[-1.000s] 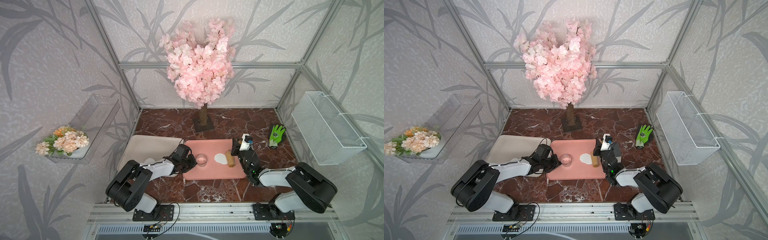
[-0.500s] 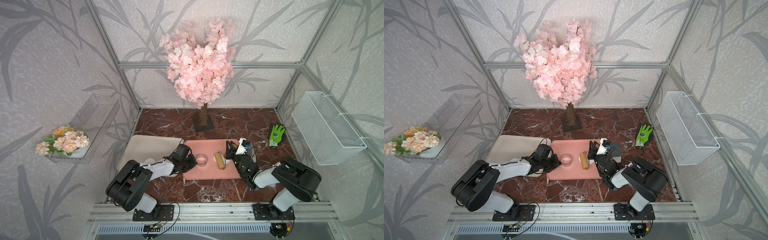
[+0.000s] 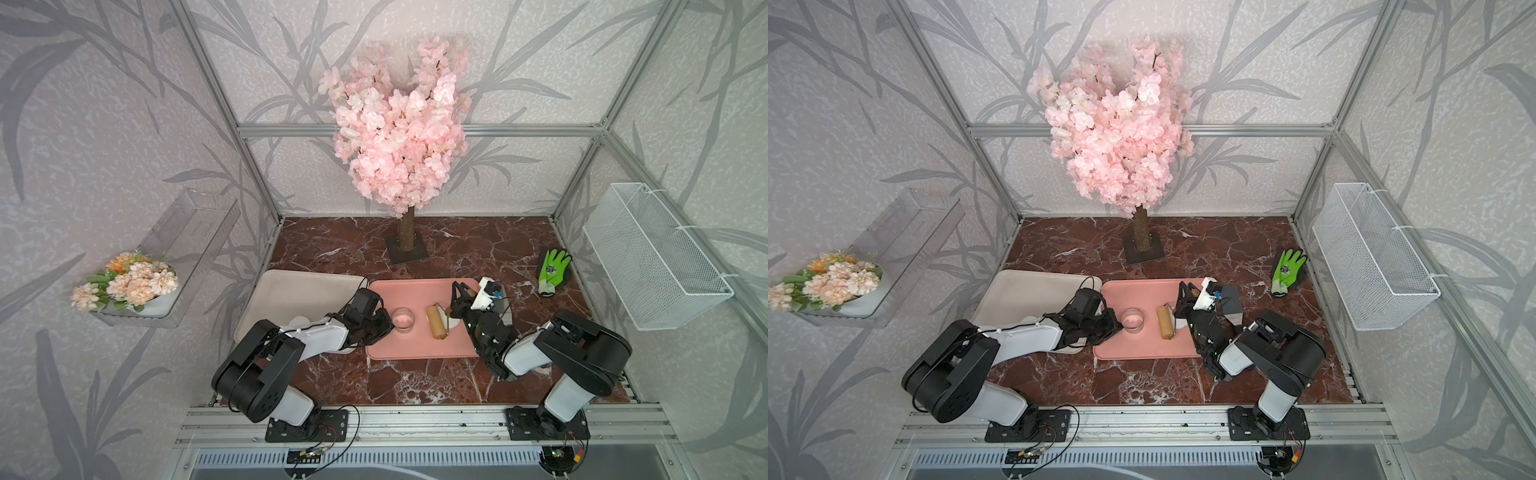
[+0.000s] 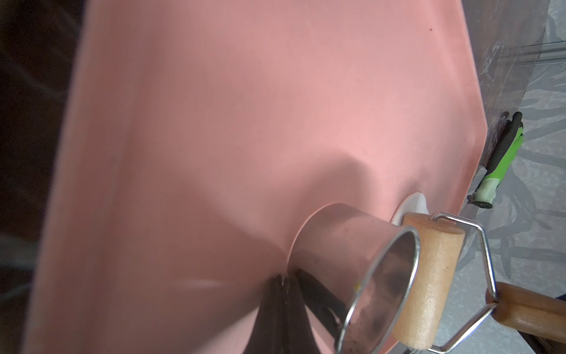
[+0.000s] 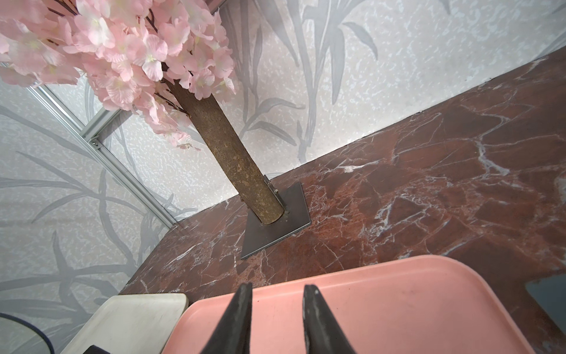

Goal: Roll out the dumpling wrappers from the dough
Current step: Flatten out the dough on the work surface.

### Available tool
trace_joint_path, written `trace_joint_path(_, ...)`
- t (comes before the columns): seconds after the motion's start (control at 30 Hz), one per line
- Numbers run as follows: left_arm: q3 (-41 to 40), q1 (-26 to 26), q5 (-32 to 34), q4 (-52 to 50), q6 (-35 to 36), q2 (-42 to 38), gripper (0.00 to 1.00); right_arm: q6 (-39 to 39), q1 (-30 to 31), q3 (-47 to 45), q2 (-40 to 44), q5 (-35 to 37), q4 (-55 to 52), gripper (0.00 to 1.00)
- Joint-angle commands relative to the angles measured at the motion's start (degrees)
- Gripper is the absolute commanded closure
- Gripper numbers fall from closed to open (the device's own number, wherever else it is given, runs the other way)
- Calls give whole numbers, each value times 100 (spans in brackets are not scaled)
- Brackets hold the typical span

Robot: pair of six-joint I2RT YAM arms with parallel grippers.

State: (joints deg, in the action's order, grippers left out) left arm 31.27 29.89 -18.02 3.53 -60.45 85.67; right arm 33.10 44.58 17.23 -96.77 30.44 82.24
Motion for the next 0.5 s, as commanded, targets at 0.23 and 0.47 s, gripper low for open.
trace_joint_path(0.23, -350, -34, 415, -1212, 108, 325, 100, -308, -57, -502, 840, 904, -3059, 100)
trace_joint_path(0.47, -380, -37, 405, -1135, 86, 350, 100, -543, -279, -710, 1230, 955, -3275, 100)
